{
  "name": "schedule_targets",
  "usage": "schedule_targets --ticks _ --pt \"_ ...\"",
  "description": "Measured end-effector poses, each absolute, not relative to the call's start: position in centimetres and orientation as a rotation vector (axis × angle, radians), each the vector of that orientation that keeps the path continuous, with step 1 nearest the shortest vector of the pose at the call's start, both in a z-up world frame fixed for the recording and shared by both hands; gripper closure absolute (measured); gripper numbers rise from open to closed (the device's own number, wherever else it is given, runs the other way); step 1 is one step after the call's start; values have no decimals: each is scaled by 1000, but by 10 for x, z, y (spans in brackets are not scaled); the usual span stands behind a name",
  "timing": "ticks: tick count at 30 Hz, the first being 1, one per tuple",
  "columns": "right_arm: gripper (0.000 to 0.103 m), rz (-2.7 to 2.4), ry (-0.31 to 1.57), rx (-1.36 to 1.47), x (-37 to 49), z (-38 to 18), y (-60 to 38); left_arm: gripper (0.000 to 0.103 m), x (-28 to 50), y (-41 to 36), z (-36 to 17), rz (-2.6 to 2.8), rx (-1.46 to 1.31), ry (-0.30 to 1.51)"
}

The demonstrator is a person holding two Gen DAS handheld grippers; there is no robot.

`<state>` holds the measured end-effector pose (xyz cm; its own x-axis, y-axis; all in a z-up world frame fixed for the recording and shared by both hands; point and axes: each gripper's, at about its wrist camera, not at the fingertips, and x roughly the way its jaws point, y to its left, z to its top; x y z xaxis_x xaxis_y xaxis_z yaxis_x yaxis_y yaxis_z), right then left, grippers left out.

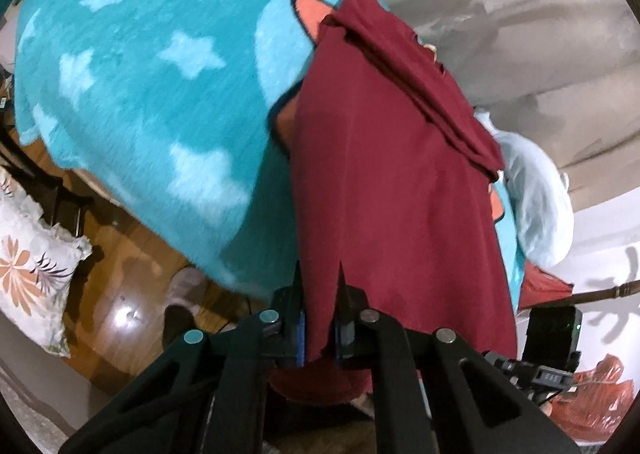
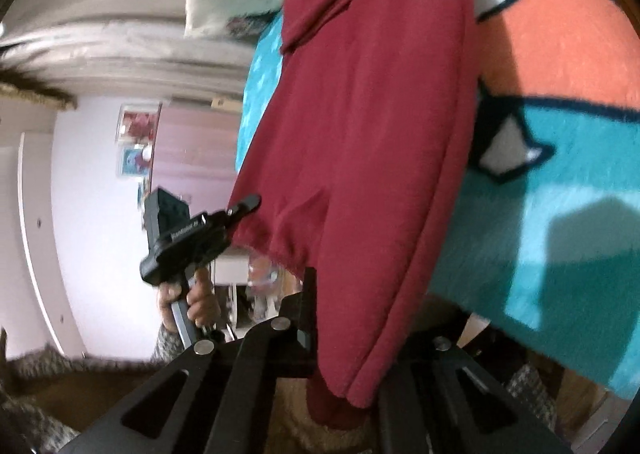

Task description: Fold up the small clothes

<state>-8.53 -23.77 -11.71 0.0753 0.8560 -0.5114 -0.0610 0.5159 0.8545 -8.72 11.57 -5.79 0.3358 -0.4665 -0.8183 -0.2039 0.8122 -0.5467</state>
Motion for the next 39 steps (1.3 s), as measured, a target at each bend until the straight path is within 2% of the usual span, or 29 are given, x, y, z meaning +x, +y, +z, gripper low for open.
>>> schedule_targets --ticks 4,10,16,21,28,33,36,38,39 --pt "99 779 1287 839 -84 -122 -246 94 -83 117 -52 -182 -665 1233" --pt "98 797 1162 816 -55 -89 -249 94 -53 110 -8 -217 -626 1110" --pt "98 763 1057 823 15 -56 -238 94 30 100 15 -244 -577 1030" --pt "98 648 1006 802 96 -40 -234 94 125 83 4 -260 -535 1059" --pt "98 406 1031 828 191 -70 -262 93 231 58 -31 -251 -502 1146" --pt "94 267 1041 955 226 -104 -292 91 267 66 -55 -322 -612 1223" --pt "88 261 1047 1049 232 -118 -302 85 274 78 -62 -405 -747 1242" --pt "74 272 1027 1072 233 -119 -304 79 275 88 -63 -449 -834 1226" --pt "71 278 1015 1082 232 -119 -305 75 276 93 -61 -457 -859 1210"
